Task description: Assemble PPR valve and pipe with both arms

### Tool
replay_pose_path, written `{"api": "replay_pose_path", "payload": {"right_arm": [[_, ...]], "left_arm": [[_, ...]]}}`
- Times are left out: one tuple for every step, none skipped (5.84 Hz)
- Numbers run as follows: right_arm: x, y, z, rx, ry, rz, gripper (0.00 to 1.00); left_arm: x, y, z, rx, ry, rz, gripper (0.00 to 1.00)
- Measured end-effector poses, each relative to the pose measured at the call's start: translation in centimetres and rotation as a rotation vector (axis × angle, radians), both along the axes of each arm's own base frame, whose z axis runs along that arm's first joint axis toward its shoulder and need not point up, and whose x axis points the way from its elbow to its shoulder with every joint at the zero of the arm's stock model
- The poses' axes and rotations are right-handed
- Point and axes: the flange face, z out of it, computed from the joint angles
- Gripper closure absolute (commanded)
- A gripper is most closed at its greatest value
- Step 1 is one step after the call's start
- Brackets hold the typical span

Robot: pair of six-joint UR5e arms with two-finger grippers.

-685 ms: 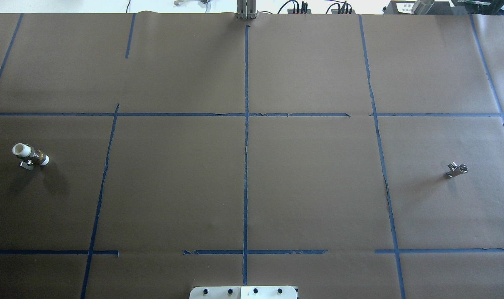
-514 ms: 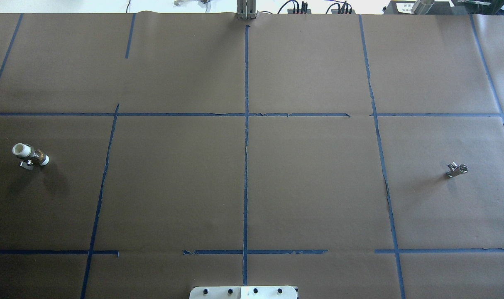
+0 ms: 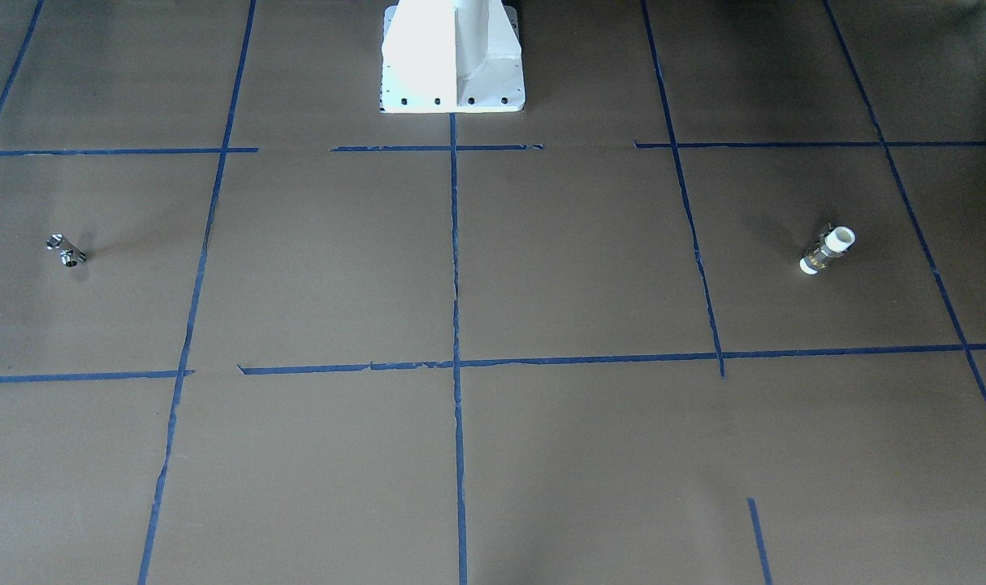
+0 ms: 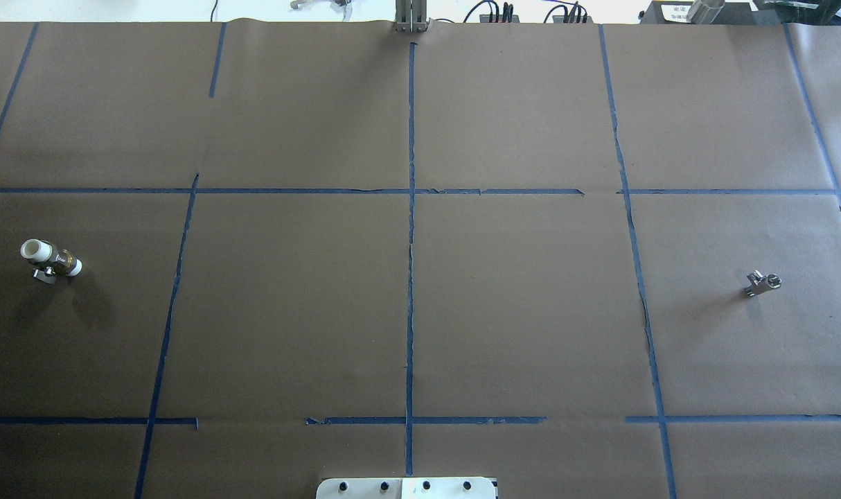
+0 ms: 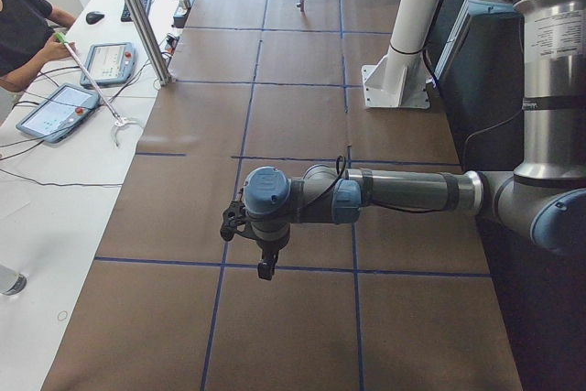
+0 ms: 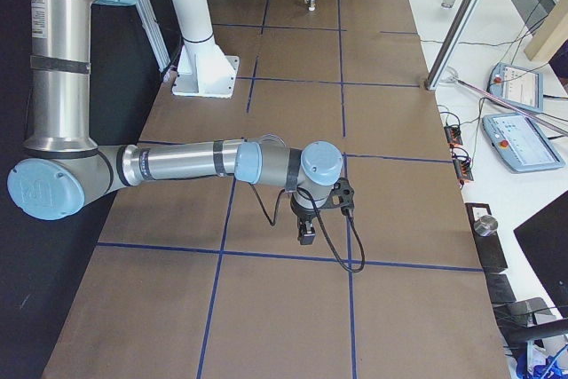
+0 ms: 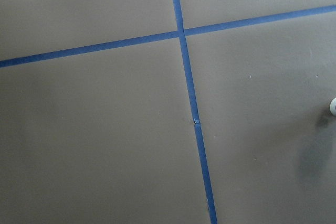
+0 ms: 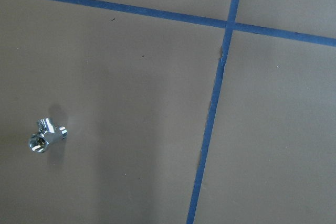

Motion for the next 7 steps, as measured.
{"api": "replay_pose_path", "payload": {"right_arm": [[0.0,0.0,0.0,-0.001,0.0,0.0,0.0],[0.0,0.0,0.0,-0.001,0.0,0.001,0.0],[0.0,0.0,-0.1,-0.001,0.0,0.002,0.0],[0.0,0.0,-0.1,0.0,-0.001,0.003,0.0],[0.0,-0.1,-0.3,0.008,-0.002,0.002,0.0],[-0.1,-0.1,-0.4,0.028,-0.006,0.004,0.0],[-0.1,0.0,-0.4,0.045,-0.011,0.007,0.0]], "left_arm": [[0.1,0.0,0.0,0.004,-0.001,0.003,0.0],[0.1,-0.1,0.0,0.007,0.0,0.005,0.0],[0.2,-0.1,-0.2,0.008,0.004,0.003,0.0],[0.3,-0.2,-0.2,0.0,0.005,-0.009,0.0],[0.9,-1.1,-1.1,-0.02,0.003,-0.039,0.0],[2.9,-2.4,-3.2,-0.048,0.004,-0.066,0.0],[5.2,-2.9,-5.2,-0.061,0.011,-0.071,0.0]]}}
